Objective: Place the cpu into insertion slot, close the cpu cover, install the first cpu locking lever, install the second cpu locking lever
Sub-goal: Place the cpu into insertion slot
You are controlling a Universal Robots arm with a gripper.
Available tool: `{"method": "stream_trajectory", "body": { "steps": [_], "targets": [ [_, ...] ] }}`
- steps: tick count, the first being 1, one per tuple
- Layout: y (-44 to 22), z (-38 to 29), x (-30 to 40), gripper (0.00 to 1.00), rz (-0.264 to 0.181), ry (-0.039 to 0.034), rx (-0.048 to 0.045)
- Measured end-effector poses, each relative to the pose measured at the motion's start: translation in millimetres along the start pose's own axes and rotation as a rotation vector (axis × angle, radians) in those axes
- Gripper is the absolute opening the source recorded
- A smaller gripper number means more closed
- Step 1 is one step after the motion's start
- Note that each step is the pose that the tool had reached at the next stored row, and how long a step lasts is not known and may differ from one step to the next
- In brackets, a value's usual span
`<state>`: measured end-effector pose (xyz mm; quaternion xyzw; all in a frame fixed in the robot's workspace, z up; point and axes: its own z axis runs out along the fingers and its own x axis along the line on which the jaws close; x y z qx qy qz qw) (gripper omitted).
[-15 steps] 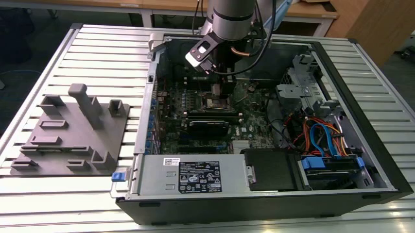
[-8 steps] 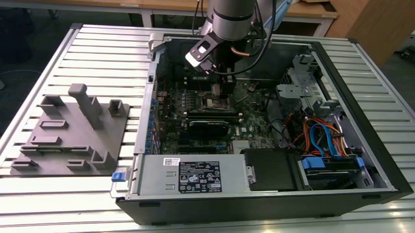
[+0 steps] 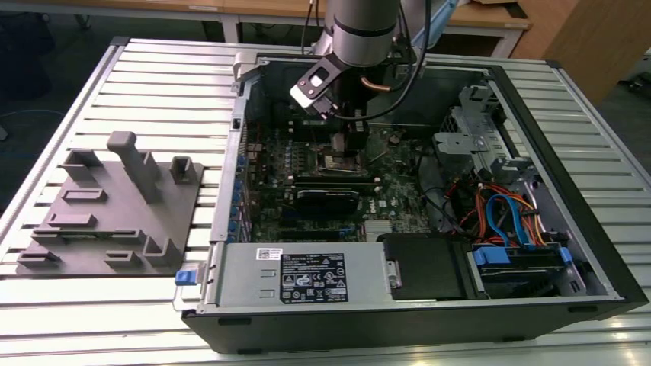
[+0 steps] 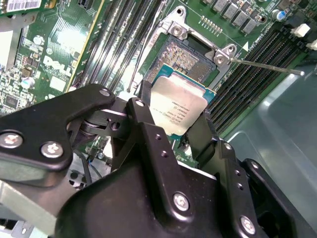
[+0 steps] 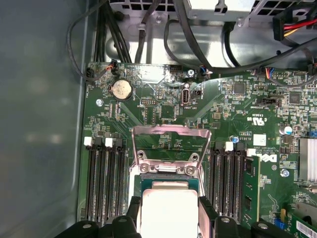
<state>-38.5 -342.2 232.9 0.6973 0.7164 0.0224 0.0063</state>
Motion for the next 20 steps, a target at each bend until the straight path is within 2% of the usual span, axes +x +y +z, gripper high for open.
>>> {"method": "stream_trajectory", "body": {
  "steps": [8, 15, 20],
  "targets": [
    [-5.4, 14.3, 0.8, 0.54, 0.0, -0.0007, -0.0033],
    [-6.2, 26.9, 0.6, 0.54, 0.01, -0.0012, -0.0051],
    [-8.5, 31.1, 0.7, 0.54, 0.022, -0.0017, -0.0062]
  ]
}}
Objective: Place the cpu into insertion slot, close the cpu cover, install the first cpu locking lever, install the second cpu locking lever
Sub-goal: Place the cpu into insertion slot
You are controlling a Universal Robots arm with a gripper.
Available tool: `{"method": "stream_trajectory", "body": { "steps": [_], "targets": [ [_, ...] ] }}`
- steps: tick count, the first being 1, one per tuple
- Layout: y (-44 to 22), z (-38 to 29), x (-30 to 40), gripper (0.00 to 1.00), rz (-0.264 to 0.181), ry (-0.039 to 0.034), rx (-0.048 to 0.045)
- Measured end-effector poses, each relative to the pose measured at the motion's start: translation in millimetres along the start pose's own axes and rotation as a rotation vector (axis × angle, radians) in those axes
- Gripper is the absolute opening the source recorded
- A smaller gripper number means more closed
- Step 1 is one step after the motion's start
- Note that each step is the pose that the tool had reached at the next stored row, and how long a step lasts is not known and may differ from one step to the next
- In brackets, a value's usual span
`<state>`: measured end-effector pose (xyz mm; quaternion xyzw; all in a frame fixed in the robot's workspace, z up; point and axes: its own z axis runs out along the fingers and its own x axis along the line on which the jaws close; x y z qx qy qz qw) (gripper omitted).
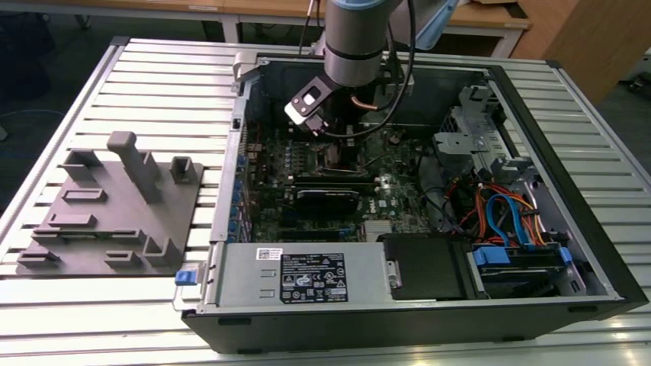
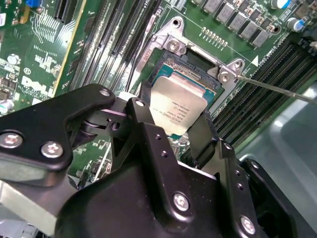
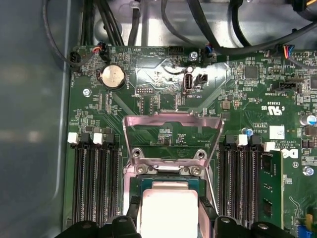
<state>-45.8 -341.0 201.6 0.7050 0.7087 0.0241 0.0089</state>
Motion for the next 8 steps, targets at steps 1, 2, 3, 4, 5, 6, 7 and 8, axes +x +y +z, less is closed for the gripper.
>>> {"method": "stream_trajectory", "body": {
  "steps": [1, 2, 3, 4, 5, 6, 7, 8],
  "targets": [
    [-0.3, 0.7, 0.0, 0.54, 0.0, 0.0, -0.0001],
    [-0.5, 1.4, 0.0, 0.54, 0.0, 0.0, -0.0003],
    [-0.8, 1.9, 0.0, 0.54, 0.0, 0.0, -0.0006],
    [-1.0, 2.4, -0.1, 0.54, -0.001, 0.0, -0.0006],
    [-1.3, 2.7, -0.1, 0.54, -0.003, -0.0001, -0.0005],
    [-1.6, 3.1, -0.1, 0.54, -0.007, 0.0003, -0.0004],
    [-1.8, 3.5, -0.1, 0.54, -0.011, 0.0005, -0.0004],
    [-2.1, 3.8, 0.0, 0.54, -0.016, 0.0007, -0.0002]
  ]
}}
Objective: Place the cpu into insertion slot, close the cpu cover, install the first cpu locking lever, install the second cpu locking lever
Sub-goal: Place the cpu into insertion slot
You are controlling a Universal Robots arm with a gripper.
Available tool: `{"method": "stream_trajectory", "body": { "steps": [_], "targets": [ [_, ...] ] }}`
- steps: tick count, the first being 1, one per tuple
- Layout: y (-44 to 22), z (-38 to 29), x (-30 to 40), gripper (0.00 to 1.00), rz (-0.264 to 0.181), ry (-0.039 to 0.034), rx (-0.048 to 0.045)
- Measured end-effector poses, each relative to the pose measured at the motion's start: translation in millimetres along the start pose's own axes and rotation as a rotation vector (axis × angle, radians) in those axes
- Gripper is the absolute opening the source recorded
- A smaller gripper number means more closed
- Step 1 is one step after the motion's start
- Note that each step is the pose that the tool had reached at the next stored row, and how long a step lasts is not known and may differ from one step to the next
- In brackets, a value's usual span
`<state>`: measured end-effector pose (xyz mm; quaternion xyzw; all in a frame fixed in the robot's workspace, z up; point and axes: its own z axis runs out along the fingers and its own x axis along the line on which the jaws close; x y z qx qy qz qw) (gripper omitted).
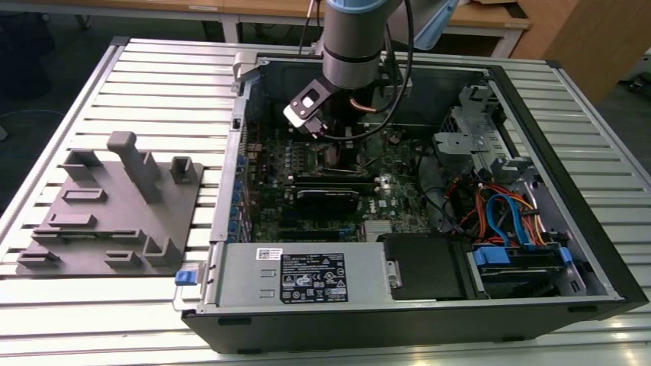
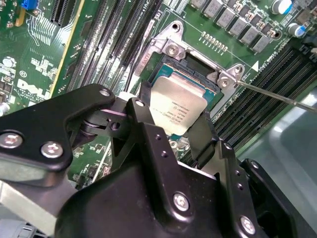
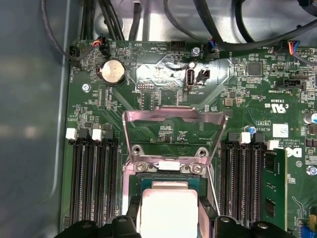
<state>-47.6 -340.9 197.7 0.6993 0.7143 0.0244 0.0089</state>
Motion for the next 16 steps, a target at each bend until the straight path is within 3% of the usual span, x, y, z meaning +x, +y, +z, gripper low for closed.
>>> {"method": "stream_trajectory", "body": {
  "steps": [16],
  "targets": [
    [-0.3, 5.4, 0.6, 0.54, 0.014, -0.0008, -0.0002]
  ]
}}
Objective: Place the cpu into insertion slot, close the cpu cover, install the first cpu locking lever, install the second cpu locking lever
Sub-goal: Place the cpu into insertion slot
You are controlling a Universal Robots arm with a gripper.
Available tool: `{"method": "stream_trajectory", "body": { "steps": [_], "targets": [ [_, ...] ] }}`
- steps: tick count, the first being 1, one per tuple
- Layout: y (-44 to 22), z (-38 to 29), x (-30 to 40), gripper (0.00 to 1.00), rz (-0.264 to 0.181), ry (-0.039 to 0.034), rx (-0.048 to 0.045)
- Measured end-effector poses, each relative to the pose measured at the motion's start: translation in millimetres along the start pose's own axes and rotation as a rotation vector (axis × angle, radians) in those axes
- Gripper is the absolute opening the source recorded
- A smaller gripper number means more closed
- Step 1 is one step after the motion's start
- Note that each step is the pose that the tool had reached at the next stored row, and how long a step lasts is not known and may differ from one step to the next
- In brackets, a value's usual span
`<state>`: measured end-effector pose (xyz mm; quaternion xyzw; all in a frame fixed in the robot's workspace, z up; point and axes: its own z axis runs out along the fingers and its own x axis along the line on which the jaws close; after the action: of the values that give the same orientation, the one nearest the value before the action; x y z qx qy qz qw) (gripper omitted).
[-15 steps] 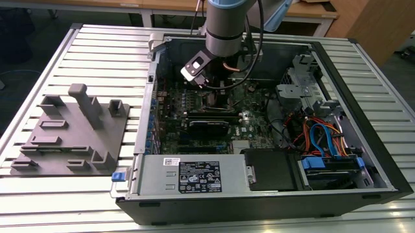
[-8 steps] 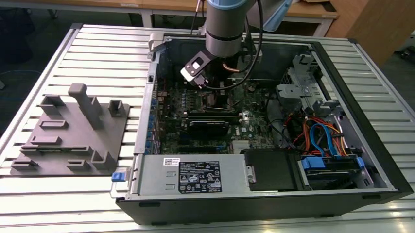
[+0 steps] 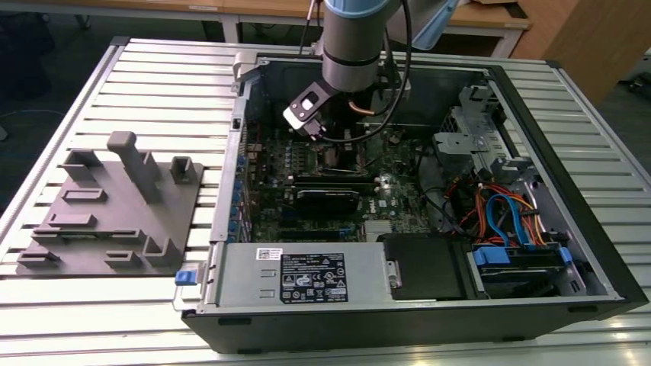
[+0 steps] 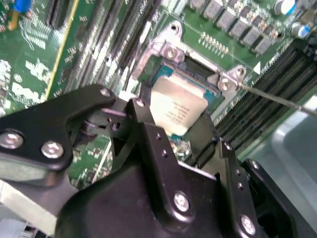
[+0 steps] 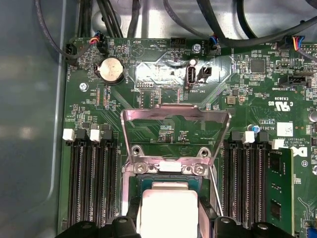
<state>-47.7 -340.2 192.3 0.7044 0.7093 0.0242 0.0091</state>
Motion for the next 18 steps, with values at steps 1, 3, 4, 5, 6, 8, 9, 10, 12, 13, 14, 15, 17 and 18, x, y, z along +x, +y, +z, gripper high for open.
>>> {"method": "stream_trajectory", "body": {
  "steps": [1, 3, 4, 5, 6, 8, 9, 10, 12, 13, 14, 15, 17, 18],
  "targets": [
    [0.0, 0.0, 0.0, 0.54, 0.0, 0.0, 0.0],
    [0.0, 0.0, 0.0, 0.54, 0.0, 0.0001, 0.0],
    [0.0, 0.0, 0.0, 0.54, 0.0, 0.0, 0.0],
    [0.0, 0.1, 0.0, 0.54, 0.0, 0.0001, 0.0],
    [0.0, 0.1, 0.0, 0.54, 0.0, 0.0001, -0.0001],
    [0.1, 0.2, 0.1, 0.55, 0.0, 0.0003, -0.0004],
    [0.1, 0.2, 0.0, 0.55, 0.0, 0.0002, -0.0001],
    [0.1, 0.2, 0.1, 0.61, 0.0, 0.0003, -0.0002],
    [0.1, 0.2, 0.0, 0.61, 0.0, 0.0002, -0.0001],
    [0.1, 0.1, 0.0, 0.61, 0.0, 0.0002, -0.0001],
    [0.1, 0.1, 0.0, 0.61, 0.0, 0.0001, -0.0001],
    [0.0, 0.1, 0.0, 0.61, 0.0, 0.0, 0.0],
    [0.1, 0.2, 0.1, 0.61, 0.0, 0.0003, -0.0002],
    [0.0, 0.0, 0.0, 0.61, 0.0, 0.0001, -0.0001]
  ]
}}
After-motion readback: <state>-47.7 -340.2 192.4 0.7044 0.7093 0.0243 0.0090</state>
